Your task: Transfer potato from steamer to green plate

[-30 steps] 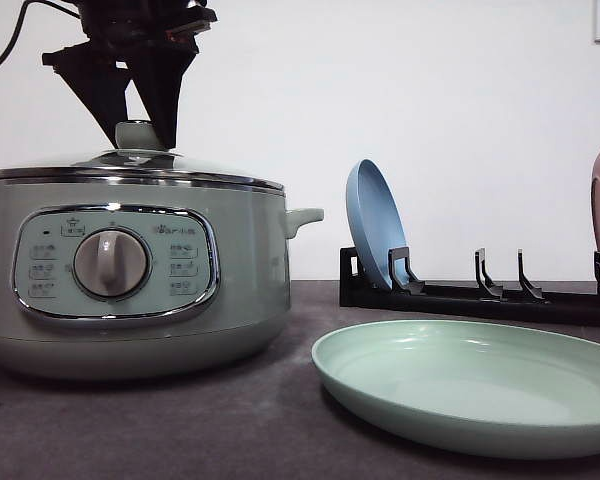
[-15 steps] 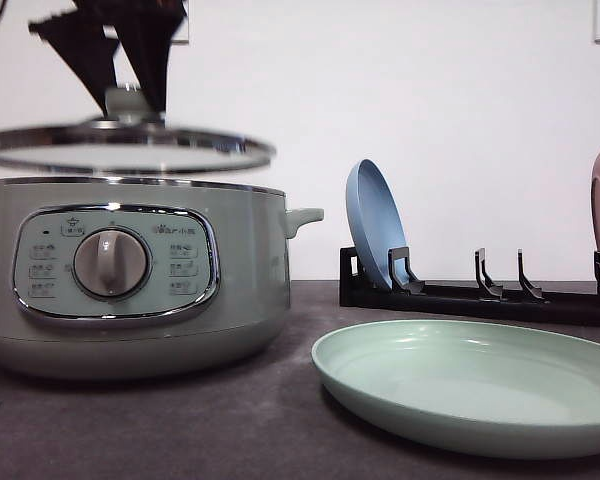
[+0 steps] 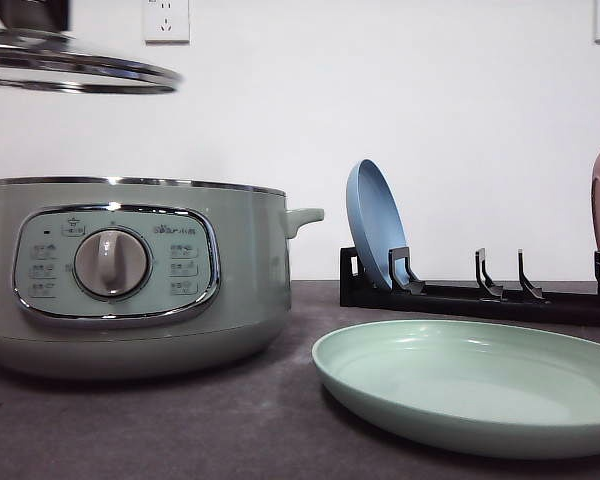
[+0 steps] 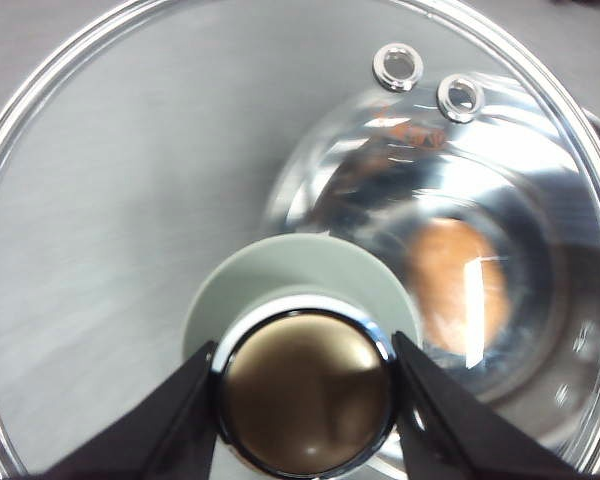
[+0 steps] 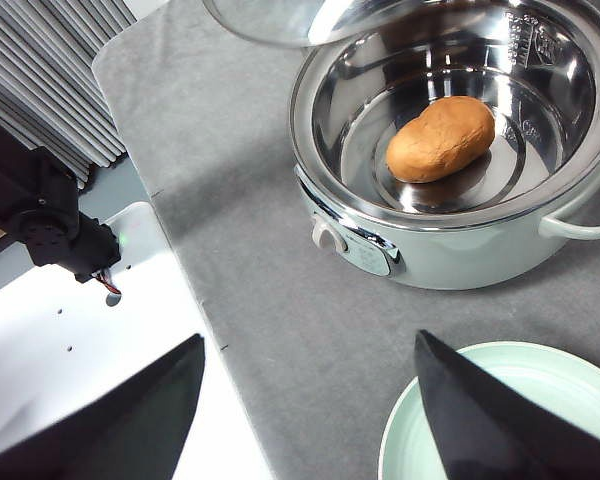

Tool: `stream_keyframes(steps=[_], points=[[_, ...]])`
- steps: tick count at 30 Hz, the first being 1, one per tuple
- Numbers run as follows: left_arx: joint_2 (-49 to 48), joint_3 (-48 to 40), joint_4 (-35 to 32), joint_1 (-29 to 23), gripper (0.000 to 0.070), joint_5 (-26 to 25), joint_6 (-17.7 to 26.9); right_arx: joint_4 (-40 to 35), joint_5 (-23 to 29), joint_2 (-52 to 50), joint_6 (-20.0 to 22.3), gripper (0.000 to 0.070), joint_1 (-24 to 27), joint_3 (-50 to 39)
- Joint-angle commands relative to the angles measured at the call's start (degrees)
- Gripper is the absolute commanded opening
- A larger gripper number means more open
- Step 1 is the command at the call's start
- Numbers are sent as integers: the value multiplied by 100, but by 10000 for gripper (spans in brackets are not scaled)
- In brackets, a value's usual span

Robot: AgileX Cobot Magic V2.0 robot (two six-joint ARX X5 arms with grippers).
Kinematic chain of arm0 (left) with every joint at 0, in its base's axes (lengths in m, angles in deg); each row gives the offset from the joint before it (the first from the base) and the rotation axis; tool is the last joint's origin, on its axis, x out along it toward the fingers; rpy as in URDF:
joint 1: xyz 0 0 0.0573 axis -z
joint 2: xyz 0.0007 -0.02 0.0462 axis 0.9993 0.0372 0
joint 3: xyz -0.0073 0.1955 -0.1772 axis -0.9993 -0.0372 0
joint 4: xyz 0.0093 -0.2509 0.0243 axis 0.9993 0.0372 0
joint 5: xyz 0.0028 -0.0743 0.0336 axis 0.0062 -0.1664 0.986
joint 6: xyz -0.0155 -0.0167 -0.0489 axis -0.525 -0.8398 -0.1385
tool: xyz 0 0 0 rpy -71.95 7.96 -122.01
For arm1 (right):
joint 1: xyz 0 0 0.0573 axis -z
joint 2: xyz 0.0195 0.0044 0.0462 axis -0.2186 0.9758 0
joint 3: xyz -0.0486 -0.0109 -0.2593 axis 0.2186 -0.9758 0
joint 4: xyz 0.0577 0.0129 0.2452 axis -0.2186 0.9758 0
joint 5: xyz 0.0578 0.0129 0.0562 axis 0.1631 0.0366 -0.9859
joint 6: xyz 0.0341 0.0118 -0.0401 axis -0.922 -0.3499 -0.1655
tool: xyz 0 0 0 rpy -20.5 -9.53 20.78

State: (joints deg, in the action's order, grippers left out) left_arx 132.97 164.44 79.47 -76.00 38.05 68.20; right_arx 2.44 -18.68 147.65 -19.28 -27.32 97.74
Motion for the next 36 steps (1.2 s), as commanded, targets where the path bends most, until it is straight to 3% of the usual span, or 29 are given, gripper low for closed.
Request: stream_keyframes(steps=[1, 10, 21, 36], points=[[-154, 210, -53, -139, 0, 41, -12, -17, 20, 68, -75, 416, -34, 90], [-292, 210, 33, -826, 0, 41, -9, -20, 180, 86, -274, 416, -36, 90], [-292, 210, 19, -901, 0, 41, -7, -490, 269, 693, -803, 430, -43, 178], [-292, 210, 15, -1020, 0, 41, 50, -32, 312, 3687, -854, 492, -304, 2893]])
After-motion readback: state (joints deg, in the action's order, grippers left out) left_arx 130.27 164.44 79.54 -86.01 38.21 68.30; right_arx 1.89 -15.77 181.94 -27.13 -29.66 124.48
